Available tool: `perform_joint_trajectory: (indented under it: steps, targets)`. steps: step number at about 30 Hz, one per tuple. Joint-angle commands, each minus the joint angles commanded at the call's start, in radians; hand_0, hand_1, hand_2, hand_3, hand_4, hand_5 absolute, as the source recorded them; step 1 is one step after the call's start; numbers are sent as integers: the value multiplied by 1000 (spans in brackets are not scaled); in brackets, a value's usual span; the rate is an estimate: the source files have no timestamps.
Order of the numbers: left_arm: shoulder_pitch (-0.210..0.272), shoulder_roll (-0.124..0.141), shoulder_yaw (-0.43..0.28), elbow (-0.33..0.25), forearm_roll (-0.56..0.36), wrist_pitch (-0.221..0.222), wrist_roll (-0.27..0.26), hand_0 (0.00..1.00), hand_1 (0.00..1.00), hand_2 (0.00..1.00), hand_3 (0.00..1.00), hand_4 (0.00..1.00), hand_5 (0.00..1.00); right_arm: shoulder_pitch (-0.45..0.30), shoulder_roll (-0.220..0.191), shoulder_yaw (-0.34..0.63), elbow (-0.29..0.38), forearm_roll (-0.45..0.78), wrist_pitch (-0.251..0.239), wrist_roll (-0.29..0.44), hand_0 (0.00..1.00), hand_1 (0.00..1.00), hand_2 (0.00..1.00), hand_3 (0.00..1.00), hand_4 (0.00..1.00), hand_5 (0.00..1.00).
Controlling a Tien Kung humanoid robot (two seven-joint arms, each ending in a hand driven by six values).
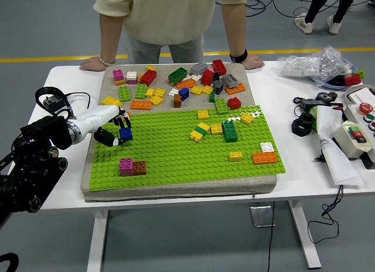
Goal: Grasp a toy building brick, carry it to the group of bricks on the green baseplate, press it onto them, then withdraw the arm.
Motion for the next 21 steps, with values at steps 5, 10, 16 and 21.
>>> perform_joint_trajectory:
  steps: [5,10,16,21]
  targets:
    - [43,24,1,-125,-3,-18,10,581,610,499,544,575,2,-2,-1,1,0,-1,1,1,761,676,718,737,998,683]
    - [84,40,3,-220,-3,-26,22,580,605,497,537,564,2,-3,-3,1,0,-1,1,1,761,676,718,737,998,683]
    - [156,54,-7,-359,-2,-42,42,578,602,498,533,540,2,-5,-6,2,0,4,0,2,761,676,718,737,998,683]
    - [186,58,-5,-413,-1,-50,49,577,601,496,534,537,2,-5,-7,2,0,6,-1,3,761,676,718,737,998,683]
